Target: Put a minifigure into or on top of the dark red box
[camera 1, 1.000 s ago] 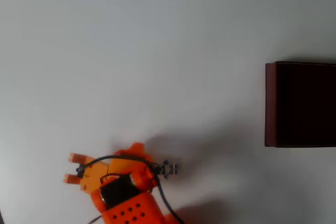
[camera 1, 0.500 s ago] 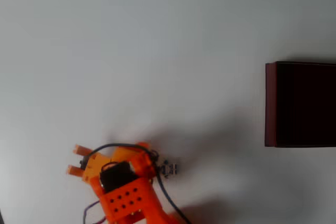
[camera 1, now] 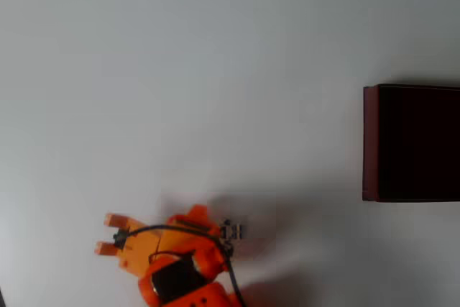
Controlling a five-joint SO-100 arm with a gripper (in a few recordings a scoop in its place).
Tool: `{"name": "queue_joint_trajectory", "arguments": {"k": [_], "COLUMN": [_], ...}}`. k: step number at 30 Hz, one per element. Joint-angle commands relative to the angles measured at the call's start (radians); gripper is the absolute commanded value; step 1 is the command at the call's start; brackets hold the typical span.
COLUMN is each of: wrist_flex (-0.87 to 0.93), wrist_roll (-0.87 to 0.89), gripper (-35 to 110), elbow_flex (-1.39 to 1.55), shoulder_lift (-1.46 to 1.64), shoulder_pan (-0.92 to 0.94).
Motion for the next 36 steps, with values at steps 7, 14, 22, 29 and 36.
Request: {"name": "queue_joint_trajectory", "arguments": {"k": [7,14,22,29,36], "wrist_flex": [-0.002,-0.044,-0.058,-0.061,-0.061], "wrist_roll": [-0.038,-0.095,-0.126,-0.133,-0.130], "gripper": [31,31,27,24,18], "elbow_flex": [0.064,-0.005,-0.061,-0.063,-0.060], "shoulder_lift": [0.129,-0.055,-0.192,-0.195,-0.198], "shoulder_pan": [-0.020,0.017,0.077,0.114,0.132]}}
